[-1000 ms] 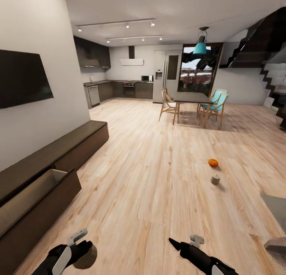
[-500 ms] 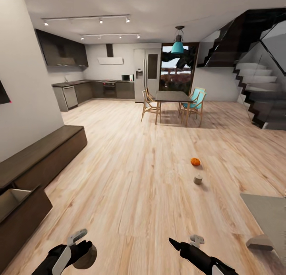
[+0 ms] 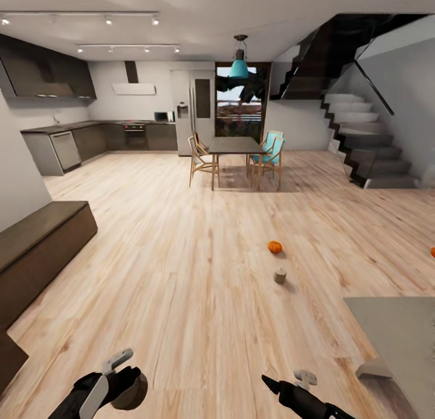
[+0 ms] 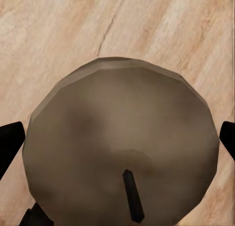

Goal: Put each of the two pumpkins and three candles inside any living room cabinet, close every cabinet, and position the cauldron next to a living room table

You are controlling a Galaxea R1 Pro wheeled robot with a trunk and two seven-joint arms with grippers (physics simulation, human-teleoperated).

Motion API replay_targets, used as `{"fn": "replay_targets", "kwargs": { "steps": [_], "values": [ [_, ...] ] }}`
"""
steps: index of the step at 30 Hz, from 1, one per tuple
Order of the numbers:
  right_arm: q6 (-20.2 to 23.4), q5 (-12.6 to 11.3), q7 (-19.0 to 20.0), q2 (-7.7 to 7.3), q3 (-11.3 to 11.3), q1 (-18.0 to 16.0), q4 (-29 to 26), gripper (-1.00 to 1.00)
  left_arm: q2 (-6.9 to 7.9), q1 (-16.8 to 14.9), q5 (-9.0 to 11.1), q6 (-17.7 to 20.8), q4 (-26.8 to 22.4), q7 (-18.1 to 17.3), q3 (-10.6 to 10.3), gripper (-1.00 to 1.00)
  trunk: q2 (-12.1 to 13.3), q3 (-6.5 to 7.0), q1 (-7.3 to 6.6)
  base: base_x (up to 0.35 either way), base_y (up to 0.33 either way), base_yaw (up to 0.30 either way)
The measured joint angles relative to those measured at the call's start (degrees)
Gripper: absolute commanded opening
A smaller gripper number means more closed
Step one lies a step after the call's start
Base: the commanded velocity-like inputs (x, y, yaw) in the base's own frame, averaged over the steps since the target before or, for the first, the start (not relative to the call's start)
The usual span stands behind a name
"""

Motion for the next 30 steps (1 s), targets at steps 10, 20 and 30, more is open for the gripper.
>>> {"fn": "replay_targets", "kwargs": {
  "steps": [10,20,30],
  "values": [
    [0.0,-0.02,-0.08,0.0,-0.07,0.0,0.23,1.0,0.07,0.0,0.0,0.01,-0.01,0.0,0.01,-1.0,0.0,-0.5,0.0,0.341,0.013,-0.253],
    [-0.33,0.1,0.0,0.0,-0.07,0.0,0.27,1.0,0.14,0.0,-0.01,0.02,-0.02,0.02,0.02,-1.0,0.0,-1.11,0.0,0.341,0.116,-0.228],
    [-5.57,0.06,0.55,0.01,-0.02,-0.01,0.2,1.0,0.19,0.02,0.02,0.03,-0.04,0.01,0.02,-1.0,0.0,-1.33,0.0,0.341,0.156,-0.05]
  ]
}}
